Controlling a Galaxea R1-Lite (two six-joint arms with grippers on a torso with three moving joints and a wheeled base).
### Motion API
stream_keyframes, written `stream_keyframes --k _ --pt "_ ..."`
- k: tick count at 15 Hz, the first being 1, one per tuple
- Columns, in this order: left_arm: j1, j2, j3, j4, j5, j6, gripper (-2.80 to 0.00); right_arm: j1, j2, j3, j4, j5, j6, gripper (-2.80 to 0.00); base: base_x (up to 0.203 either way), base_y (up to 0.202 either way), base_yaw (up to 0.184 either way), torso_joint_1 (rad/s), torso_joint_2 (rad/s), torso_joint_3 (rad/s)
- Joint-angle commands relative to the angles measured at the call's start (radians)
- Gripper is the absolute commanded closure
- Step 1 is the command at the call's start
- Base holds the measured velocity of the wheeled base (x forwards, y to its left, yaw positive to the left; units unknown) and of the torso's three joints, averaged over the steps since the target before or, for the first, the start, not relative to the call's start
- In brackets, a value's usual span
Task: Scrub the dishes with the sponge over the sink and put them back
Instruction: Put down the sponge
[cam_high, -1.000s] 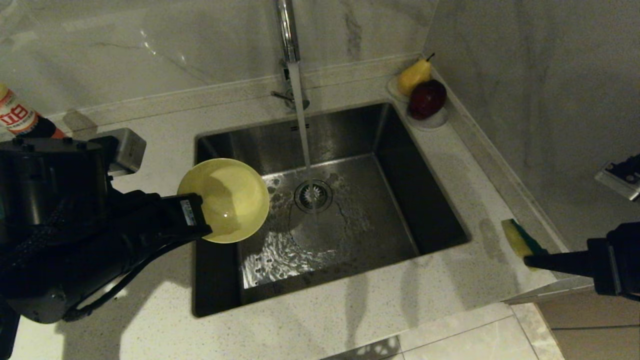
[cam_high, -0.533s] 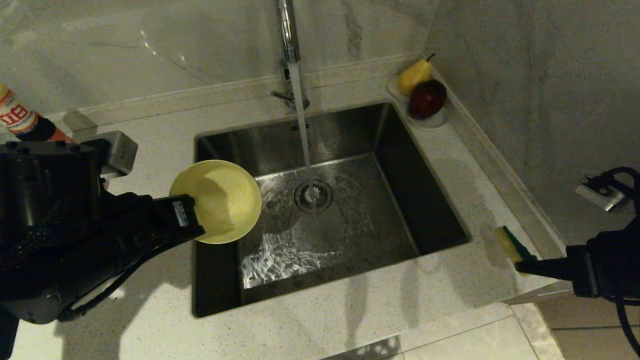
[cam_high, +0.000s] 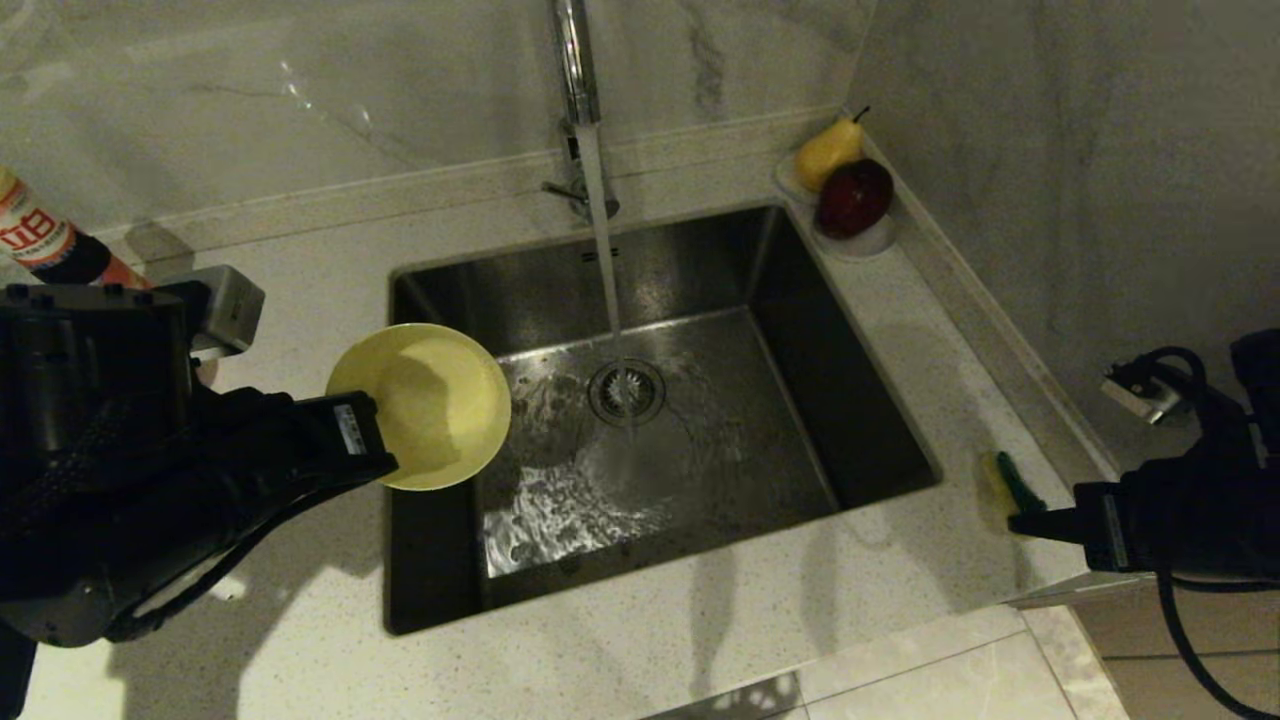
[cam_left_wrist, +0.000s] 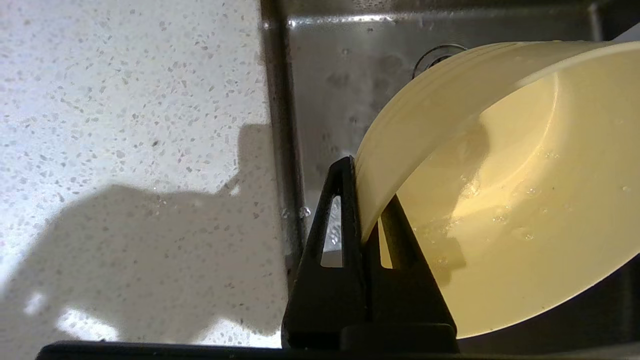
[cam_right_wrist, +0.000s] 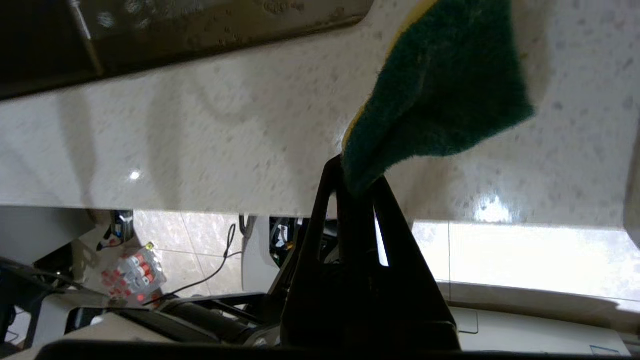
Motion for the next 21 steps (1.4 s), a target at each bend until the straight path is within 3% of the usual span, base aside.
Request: stream_keyframes --k 1,13,15,16,21 --pt "0.000 -0.010 -0.014 0.007 0.001 0.000 0.00 0.001 0.031 -0.004 -0.001 0.001 0.001 0.00 0.000 0.000 0.000 0.000 0.00 0.000" --pt "0.000 -0.003 -0.013 0.001 -0.006 -0.006 0.00 0.017 0.088 -0.023 -0.024 -0.001 0.004 0.00 0.000 0.000 0.000 0.000 0.00 0.000" --pt "0.002 -0.004 -0.013 0.001 -0.009 -0.007 0.00 0.017 0.103 -0.022 -0.026 -0.040 0.002 0.00 0.000 0.000 0.000 0.000 0.00 0.000" --pt "0.002 -0.004 -0.014 0.001 -0.012 -0.008 0.00 0.017 0.100 -0.025 -0.026 -0.039 0.003 -2.80 0.000 0.000 0.000 0.000 0.00 0.000" --pt "0.014 -0.017 -0.006 0.001 -0.014 -0.006 0.00 0.028 0.074 -0.067 -0.014 -0.035 0.007 -2.80 0.000 0.000 0.000 0.000 0.00 0.000"
